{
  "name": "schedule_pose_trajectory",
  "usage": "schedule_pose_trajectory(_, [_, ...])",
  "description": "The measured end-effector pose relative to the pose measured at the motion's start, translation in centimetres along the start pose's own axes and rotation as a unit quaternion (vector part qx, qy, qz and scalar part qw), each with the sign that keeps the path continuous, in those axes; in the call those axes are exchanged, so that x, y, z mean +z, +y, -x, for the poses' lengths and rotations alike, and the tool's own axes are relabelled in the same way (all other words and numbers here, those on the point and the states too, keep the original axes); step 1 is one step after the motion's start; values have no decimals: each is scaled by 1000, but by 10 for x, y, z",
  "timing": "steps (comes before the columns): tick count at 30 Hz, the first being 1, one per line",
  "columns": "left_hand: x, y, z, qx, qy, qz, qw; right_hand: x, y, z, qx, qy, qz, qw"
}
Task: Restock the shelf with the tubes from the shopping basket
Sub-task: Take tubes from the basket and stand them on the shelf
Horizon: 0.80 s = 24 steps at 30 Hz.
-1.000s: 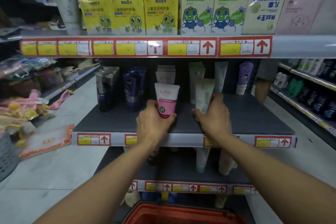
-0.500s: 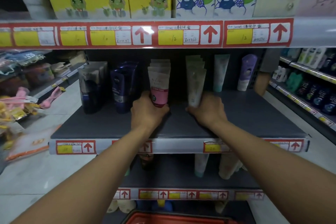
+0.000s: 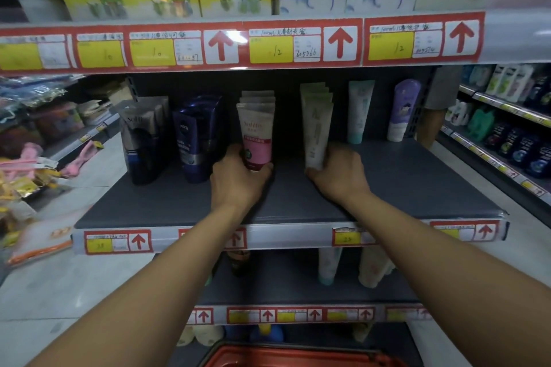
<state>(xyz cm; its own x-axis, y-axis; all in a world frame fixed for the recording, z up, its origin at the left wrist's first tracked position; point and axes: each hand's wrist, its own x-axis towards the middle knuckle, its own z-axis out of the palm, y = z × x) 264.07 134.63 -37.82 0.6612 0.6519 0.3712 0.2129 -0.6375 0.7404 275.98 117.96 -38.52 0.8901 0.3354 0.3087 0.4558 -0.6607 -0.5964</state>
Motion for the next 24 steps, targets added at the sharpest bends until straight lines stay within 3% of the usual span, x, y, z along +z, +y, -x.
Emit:
schedule_pose_trajectory(10, [-18, 4, 17, -2, -62, -21, 998, -23, -3, 15, -2, -62, 36, 997])
schedule_pose_trajectory(24, [-63, 14, 132, 57, -49, -72, 995, -51, 4, 153, -105, 94, 63, 988])
